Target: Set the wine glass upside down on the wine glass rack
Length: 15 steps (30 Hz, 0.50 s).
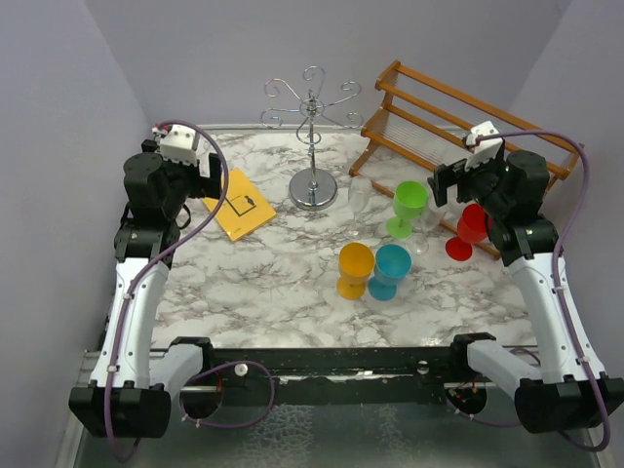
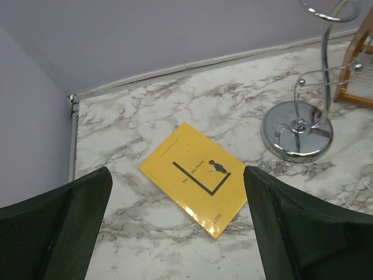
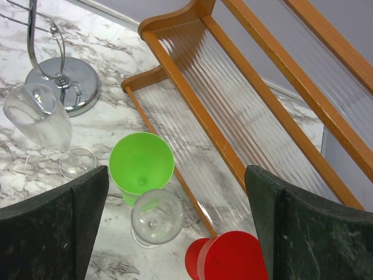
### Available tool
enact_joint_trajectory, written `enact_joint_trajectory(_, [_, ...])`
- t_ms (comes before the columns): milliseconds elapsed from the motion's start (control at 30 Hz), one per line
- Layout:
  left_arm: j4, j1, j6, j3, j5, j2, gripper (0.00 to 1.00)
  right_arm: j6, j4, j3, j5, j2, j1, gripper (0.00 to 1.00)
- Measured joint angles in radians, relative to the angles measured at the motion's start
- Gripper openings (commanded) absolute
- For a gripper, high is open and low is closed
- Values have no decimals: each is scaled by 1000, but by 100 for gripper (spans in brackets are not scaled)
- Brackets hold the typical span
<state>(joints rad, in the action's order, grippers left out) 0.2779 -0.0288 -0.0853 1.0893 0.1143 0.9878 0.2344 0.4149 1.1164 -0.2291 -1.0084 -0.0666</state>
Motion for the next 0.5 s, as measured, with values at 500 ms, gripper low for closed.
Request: enact_joint_trajectory(500, [37,-117,-20,419,254,285,95,133,-81,-4,-274,-98,-4,100])
